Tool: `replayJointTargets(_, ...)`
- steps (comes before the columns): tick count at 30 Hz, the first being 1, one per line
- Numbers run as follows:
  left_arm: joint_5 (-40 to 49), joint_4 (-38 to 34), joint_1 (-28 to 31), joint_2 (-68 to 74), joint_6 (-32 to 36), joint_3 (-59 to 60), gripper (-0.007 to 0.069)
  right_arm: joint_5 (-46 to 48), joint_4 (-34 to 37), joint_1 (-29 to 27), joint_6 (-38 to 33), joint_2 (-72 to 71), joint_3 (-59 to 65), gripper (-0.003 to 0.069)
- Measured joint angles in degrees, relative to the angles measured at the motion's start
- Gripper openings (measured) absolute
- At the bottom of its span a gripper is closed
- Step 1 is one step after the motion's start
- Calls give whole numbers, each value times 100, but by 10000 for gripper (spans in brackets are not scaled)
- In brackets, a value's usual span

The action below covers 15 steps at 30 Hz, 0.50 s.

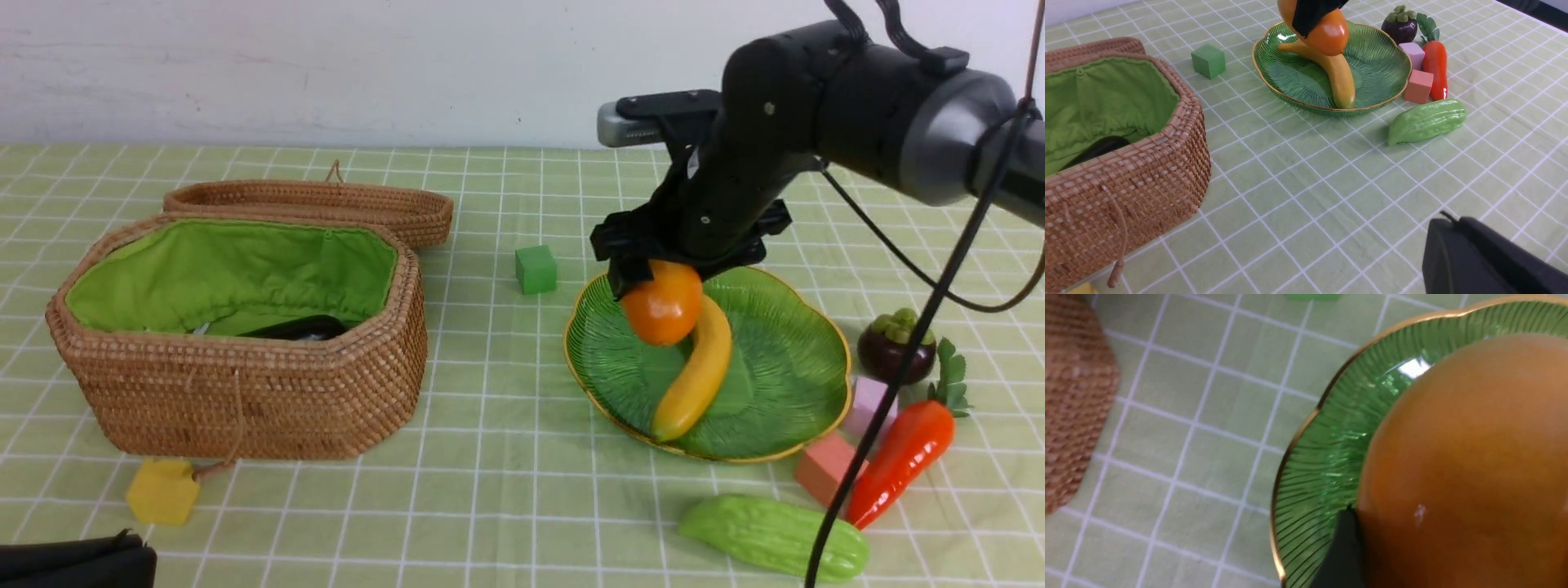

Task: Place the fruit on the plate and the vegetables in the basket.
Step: Use the right arm to grab a mango and put it into the right plate

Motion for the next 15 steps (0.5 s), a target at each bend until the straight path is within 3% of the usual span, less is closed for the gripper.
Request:
replayJointTargets(6,-26,-2,0,0,0,0,-13,-368,-70,-41,0,333,0,598)
replayJointTargets(11,-26,-2,0,0,0,0,-13,-391,-179,-41,0,362,0,677)
replayJointTargets(15,-32,-2,0,0,0,0,-13,-209,-229,-41,0,277,-11,678)
